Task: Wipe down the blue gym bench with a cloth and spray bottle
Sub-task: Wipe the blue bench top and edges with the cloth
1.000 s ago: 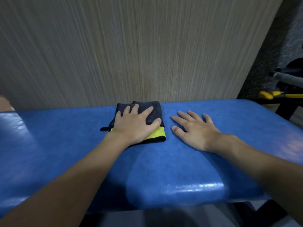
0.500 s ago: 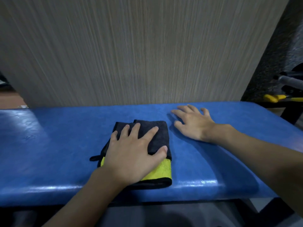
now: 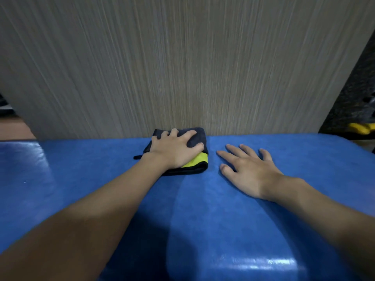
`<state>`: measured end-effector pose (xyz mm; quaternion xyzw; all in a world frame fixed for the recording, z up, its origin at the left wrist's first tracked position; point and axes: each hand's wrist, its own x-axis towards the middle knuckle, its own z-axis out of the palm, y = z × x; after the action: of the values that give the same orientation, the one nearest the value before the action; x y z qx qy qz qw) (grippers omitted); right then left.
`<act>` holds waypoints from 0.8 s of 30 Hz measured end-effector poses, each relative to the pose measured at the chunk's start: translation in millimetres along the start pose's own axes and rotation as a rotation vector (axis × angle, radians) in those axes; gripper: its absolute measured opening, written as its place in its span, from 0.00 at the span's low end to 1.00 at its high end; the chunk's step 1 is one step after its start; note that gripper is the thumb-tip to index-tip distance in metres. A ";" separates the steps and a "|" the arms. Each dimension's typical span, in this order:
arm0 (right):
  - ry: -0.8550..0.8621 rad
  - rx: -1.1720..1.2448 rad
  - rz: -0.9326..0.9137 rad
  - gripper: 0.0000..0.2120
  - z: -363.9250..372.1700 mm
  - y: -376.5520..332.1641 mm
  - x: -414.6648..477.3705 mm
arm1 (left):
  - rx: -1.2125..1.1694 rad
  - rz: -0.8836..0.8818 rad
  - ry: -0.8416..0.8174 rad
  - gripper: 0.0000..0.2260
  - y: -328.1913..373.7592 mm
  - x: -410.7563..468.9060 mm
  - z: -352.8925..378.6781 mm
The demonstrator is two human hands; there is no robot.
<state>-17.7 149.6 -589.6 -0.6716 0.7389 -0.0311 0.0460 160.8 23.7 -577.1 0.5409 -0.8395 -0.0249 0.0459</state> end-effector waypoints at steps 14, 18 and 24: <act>0.009 0.025 0.021 0.27 -2.4 -1.2 -1.2 | 0.024 0.040 0.010 0.30 4.3 -141.9 -1.8; 0.020 -0.010 0.018 0.26 -5.8 -5.2 -8.1 | 0.049 0.047 -0.007 0.36 4.8 -190.1 -5.0; 0.159 0.016 -0.033 0.25 -21.7 -26.4 -10.5 | 0.034 -0.017 -0.046 0.35 12.2 -192.1 -8.5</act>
<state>7.0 157.1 -565.0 -0.6786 0.7288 -0.0908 -0.0082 229.6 203.6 -577.2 0.5478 -0.8361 -0.0231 0.0172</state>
